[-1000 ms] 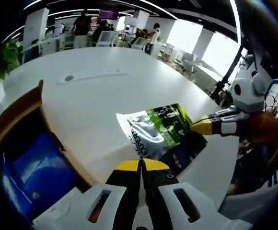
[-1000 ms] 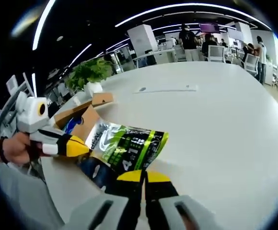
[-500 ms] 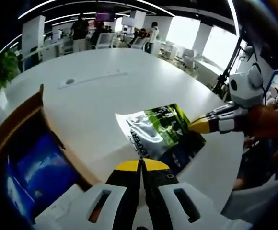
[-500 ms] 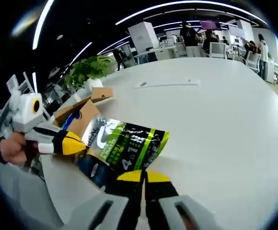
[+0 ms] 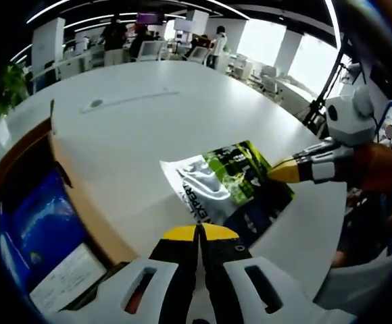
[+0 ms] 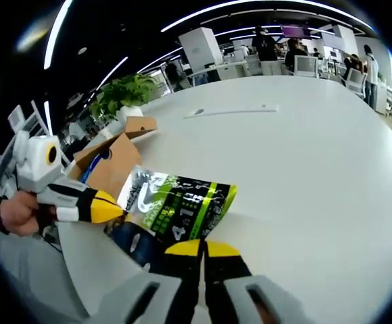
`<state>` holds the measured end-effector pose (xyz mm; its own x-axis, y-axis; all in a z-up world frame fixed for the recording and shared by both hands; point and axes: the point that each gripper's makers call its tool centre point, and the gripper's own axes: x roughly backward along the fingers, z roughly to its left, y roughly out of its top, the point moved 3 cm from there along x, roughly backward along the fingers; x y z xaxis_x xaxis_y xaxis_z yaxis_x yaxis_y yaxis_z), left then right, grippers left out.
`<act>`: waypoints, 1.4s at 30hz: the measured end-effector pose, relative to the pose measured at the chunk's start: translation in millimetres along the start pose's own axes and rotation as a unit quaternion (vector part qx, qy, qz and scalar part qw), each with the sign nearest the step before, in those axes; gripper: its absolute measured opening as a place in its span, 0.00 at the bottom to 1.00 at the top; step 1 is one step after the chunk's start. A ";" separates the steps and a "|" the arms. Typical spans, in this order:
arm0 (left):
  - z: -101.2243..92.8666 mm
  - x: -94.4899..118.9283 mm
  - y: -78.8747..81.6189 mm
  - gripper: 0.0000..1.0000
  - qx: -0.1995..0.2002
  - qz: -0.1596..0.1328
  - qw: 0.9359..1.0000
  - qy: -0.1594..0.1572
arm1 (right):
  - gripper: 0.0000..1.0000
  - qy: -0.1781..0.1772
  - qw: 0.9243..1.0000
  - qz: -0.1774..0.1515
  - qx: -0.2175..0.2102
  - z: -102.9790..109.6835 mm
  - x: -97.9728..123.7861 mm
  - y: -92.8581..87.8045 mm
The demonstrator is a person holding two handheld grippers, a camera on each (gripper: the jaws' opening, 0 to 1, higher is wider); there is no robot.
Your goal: Operate the shoe box by opening the lid, removing the specified soft item, and placing it in the target area until the item is outside and the box remains undamaged.
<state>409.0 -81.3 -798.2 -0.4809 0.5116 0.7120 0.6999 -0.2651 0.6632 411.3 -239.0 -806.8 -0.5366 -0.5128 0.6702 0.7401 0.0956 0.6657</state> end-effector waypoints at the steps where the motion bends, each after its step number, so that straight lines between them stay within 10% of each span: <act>1: 0.2 -0.7 -0.2 0.00 0.000 0.001 1.000 0.000 | 0.00 0.000 1.000 0.000 0.000 -0.3 -0.2 0.1; 42: 5.3 -17.2 -13.9 0.00 0.014 0.032 0.999 0.033 | 0.00 -0.005 1.000 0.013 -0.001 -7.0 -13.4 -9.8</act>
<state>410.3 -82.1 -820.8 -0.4676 0.4382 0.7677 0.7443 -0.2733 0.6093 414.1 -239.0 -824.6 -0.5204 -0.5017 0.6910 0.7550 0.1076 0.6468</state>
